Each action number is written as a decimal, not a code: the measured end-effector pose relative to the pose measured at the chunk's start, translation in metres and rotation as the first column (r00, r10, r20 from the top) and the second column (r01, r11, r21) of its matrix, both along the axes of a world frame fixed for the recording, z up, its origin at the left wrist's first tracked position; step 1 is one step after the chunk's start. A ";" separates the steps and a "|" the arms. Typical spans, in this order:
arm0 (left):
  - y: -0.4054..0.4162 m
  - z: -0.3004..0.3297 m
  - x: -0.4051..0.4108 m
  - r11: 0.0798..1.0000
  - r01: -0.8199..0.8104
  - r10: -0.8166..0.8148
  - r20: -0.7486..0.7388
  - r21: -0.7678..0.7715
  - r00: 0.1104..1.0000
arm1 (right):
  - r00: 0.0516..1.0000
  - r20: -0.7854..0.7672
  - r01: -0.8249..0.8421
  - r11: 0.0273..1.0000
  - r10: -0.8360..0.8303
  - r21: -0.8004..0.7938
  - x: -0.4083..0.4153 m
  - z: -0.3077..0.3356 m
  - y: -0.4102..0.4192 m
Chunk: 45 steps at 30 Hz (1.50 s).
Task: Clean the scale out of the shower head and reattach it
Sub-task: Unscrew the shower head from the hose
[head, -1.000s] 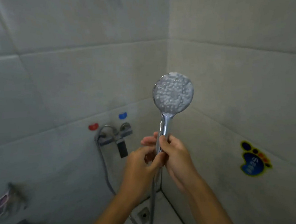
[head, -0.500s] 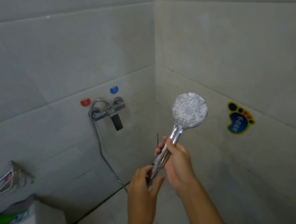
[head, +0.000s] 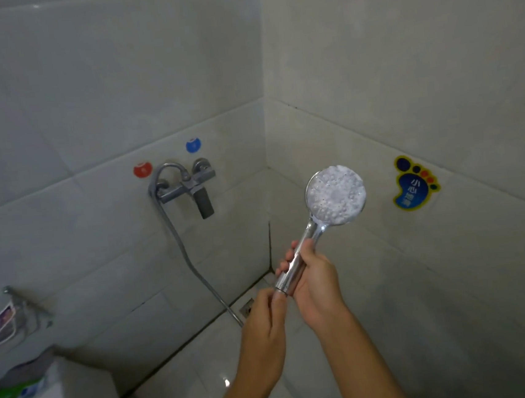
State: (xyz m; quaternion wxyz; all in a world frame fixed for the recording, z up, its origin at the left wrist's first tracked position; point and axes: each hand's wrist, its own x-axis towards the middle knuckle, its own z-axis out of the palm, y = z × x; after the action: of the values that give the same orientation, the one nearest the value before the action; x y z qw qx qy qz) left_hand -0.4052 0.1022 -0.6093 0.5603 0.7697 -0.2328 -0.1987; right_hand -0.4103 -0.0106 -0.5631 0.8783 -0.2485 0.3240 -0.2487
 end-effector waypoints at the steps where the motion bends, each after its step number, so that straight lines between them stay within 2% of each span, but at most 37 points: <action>1: 0.002 0.001 -0.001 1.000 0.006 -0.006 0.004 -0.023 1.000 | 1.000 0.000 0.011 1.000 -0.011 0.009 0.000 -0.001 0.002; 4: 0.006 0.000 -0.002 0.995 -0.069 0.074 0.057 -0.076 0.996 | 0.999 -0.006 0.035 0.999 -0.035 -0.013 0.000 -0.004 0.003; 12: 0.007 0.005 0.006 0.980 -0.127 0.129 0.001 -0.152 0.992 | 0.998 0.033 0.049 0.999 -0.048 -0.012 0.007 -0.002 0.006; 17: 0.012 0.004 0.011 0.991 -0.043 0.050 0.056 -0.126 0.997 | 0.996 0.040 0.073 0.997 -0.073 0.002 0.012 -0.002 0.005; 24: 0.016 -0.001 0.013 0.986 -0.087 0.098 0.079 -0.142 0.992 | 0.996 0.034 0.077 0.997 -0.077 0.007 0.016 -0.005 0.006; 30: 0.011 -0.001 0.016 0.992 -0.112 0.118 0.111 -0.054 0.987 | 0.997 0.034 0.067 0.998 -0.067 -0.003 0.017 -0.005 0.006; 37: 0.016 0.002 0.018 0.991 -0.039 0.049 0.074 -0.125 0.996 | 0.997 0.011 0.071 0.997 -0.071 -0.005 0.020 -0.004 0.007; 45: 0.016 0.003 0.019 0.999 -0.027 0.032 0.124 -0.042 0.992 | 0.998 -0.003 0.057 0.997 -0.057 -0.043 0.021 -0.003 0.009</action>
State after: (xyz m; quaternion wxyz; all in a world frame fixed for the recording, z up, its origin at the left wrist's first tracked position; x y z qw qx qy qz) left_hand -0.3867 0.1181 -0.6060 0.5628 0.7725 -0.2600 -0.1372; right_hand -0.3897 -0.0017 -0.5658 0.8646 -0.2585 0.3274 -0.2800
